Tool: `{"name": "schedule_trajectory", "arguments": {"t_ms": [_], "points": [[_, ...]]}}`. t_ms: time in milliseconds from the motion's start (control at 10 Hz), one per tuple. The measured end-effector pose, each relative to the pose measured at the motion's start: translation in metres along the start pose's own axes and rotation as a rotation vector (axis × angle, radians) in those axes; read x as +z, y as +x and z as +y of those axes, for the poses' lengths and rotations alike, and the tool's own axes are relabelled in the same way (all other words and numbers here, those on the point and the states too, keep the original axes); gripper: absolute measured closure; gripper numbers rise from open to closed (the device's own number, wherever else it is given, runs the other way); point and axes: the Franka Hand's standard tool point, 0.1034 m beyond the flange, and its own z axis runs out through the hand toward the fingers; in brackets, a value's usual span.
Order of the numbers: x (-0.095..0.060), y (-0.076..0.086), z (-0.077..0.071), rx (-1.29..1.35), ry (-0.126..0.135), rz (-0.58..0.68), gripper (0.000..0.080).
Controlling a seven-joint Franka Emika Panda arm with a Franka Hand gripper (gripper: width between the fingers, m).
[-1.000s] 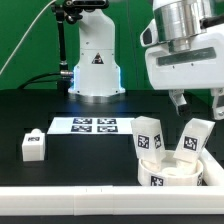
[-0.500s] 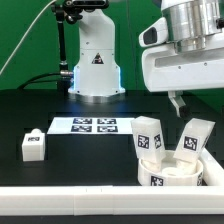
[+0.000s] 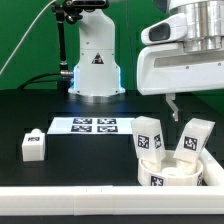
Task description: Assemble stool
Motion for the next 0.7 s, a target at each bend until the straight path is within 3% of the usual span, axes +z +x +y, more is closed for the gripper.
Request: {"name": "schedule_trajectory", "arguments": {"t_ms": [500, 700], "points": [[-0.001, 0.003, 0.004, -0.312, -0.02, -0.002, 0.0151], [-0.001, 0.005, 0.01, -0.523, -0.041, -0.012, 0.0151]]}}
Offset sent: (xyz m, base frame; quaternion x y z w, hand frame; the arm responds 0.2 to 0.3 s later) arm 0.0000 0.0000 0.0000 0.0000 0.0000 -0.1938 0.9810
